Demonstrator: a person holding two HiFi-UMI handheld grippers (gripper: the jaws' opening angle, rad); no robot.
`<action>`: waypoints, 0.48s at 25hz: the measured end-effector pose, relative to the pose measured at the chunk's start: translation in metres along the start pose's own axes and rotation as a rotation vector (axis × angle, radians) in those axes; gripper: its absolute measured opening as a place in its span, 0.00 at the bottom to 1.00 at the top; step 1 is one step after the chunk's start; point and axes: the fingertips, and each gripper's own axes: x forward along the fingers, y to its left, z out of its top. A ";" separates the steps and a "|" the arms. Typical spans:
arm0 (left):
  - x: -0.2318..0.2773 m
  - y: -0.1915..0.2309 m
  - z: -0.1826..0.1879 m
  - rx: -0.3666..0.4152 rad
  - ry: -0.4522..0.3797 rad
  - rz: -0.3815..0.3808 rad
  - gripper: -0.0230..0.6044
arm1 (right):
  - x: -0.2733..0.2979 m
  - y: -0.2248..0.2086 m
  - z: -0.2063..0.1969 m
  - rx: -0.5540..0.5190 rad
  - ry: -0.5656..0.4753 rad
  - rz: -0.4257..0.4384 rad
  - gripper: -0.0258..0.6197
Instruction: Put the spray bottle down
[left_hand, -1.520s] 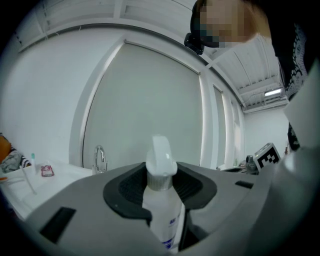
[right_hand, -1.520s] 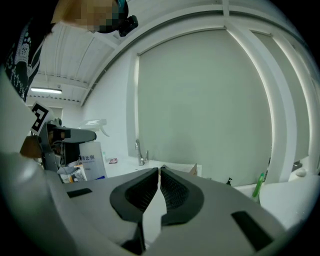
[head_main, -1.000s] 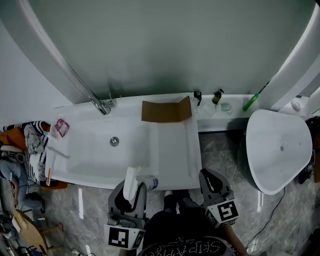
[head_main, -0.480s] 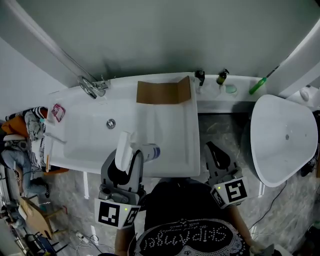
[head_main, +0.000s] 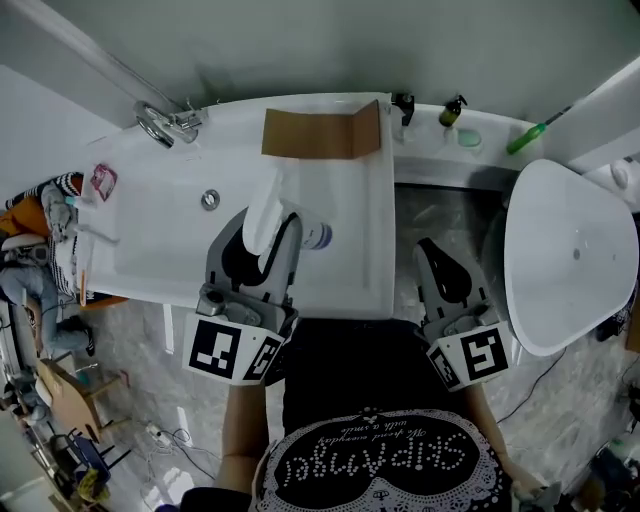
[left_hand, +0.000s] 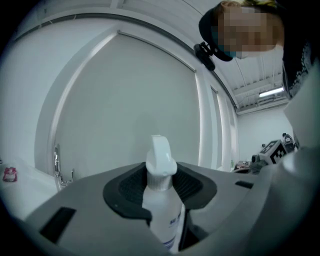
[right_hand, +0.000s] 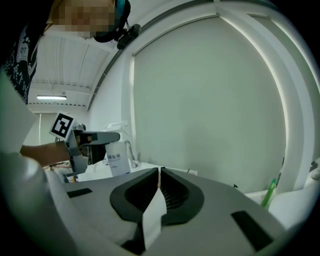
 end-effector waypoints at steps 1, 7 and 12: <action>0.005 -0.002 -0.006 0.014 0.015 -0.010 0.28 | 0.002 0.001 0.001 -0.003 -0.003 0.005 0.08; 0.023 0.003 -0.024 -0.015 0.043 -0.030 0.28 | 0.012 -0.001 0.003 -0.009 -0.006 0.011 0.08; 0.036 0.007 -0.033 0.013 0.044 -0.023 0.28 | 0.021 -0.003 0.002 -0.004 0.005 0.016 0.08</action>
